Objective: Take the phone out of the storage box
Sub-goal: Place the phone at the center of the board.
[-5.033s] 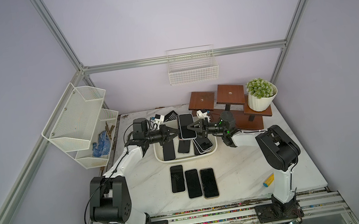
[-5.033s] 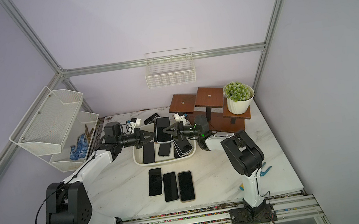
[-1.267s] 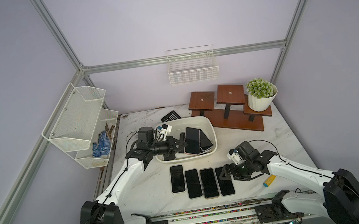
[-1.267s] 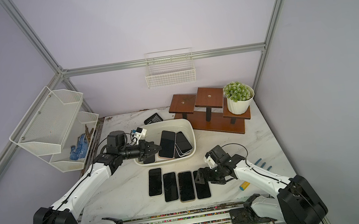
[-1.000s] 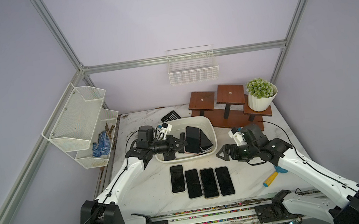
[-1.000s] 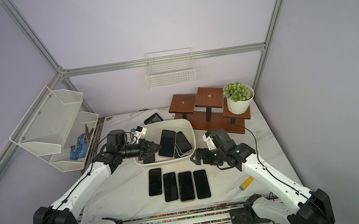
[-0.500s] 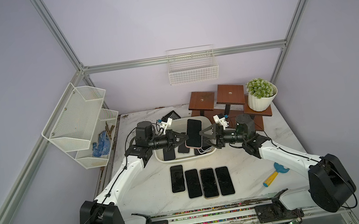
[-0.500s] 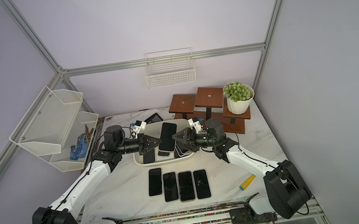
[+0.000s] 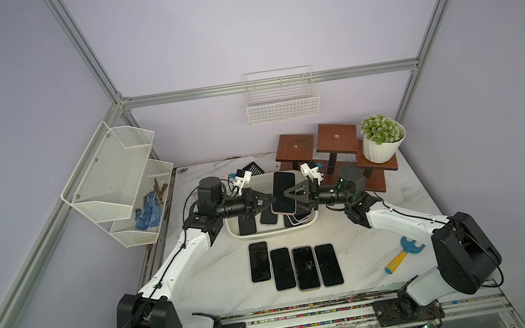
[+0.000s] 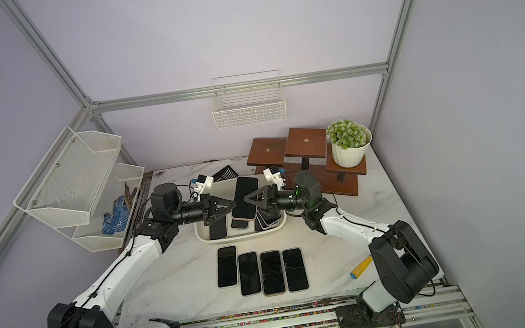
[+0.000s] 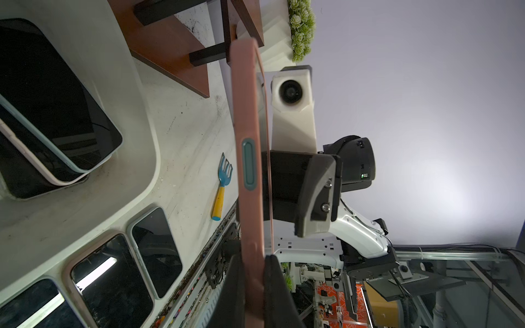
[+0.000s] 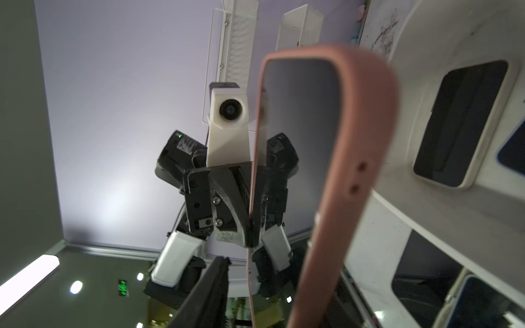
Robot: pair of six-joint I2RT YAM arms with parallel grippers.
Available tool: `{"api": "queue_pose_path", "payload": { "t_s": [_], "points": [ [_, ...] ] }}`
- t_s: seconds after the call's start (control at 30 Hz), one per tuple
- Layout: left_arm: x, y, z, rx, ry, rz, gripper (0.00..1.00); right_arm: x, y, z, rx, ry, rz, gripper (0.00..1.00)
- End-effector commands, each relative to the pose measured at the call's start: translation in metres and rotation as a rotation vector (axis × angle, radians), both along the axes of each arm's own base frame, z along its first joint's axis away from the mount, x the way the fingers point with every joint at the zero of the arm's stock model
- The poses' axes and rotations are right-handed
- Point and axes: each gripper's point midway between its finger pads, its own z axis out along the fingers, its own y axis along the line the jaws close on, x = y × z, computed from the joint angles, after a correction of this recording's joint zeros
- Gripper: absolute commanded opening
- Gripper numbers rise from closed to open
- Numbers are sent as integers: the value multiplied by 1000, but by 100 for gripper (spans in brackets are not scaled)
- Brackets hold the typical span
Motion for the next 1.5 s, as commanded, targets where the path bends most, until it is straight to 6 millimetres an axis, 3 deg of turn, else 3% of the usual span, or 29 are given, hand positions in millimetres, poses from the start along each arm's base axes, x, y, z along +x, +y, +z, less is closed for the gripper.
{"api": "queue_pose_path", "payload": {
  "t_s": [0.0,0.1,0.13,0.17,0.2,0.37,0.5,0.67,0.83,1.03,1.17,1.47],
  "points": [
    [-8,-3,22,-40,-97,-40,0,-6,1,21,44,-73,21,24],
    [-10,-3,23,-43,-96,-46,0,-8,-1,21,42,-74,12,13],
    [-10,-3,23,-42,-95,-46,10,-8,-2,22,40,-77,11,10],
    [-11,-3,22,-38,-92,-47,30,-9,-2,23,35,-81,9,9],
    [-11,-2,21,-31,-89,-48,41,-10,-4,25,27,-86,3,7],
    [-16,1,13,18,-84,-40,66,-10,-26,21,-107,-88,-64,4],
    [-17,8,3,106,-91,-6,90,-13,-75,-14,-464,-39,-176,0],
    [-17,15,-9,200,-101,24,95,-43,-127,-44,-825,40,-189,0],
    [-15,19,-20,267,-113,41,96,-81,-160,-78,-1019,174,-152,0],
    [-17,21,-31,330,-118,38,97,-114,-193,-122,-1183,278,-139,0],
    [-19,22,-33,337,-120,40,98,-123,-195,-151,-1217,324,-85,0],
    [-22,25,-36,346,-116,51,98,-122,-176,-194,-1128,355,-28,0]
  ]
}}
